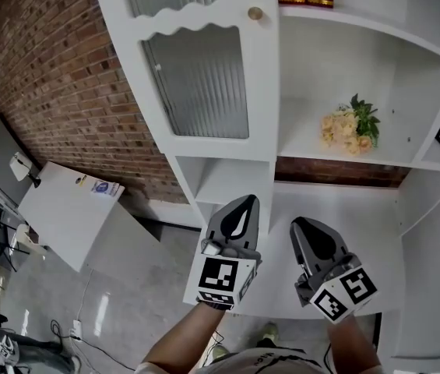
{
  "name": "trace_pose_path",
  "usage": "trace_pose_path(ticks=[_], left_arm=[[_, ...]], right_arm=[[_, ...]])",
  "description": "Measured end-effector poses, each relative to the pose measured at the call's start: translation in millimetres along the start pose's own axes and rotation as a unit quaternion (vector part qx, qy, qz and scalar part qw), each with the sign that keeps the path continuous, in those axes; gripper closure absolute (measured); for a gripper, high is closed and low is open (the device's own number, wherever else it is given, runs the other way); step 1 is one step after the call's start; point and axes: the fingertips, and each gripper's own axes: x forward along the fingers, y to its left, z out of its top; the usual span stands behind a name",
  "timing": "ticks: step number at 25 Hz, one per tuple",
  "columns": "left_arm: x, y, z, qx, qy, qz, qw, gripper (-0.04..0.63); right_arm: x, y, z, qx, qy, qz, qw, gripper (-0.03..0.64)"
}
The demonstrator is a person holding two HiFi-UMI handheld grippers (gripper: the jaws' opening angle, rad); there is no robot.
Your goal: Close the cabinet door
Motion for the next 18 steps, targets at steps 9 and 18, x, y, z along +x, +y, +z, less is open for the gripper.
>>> trace_pose_path(ticks=[9,18], left_arm=[[-75,-3,6,-0.048,0.011,-0.024,0.9985,0.583],[-128,-11,20,-0.069,0.013,-0.048,0.9963,0.583]], right_arm=[[-3,46,-13,-0.005,0.006,-0.003,1.000,0.596],[-15,84,-17,-0.019,0.013,-0.018,1.000,0.597]])
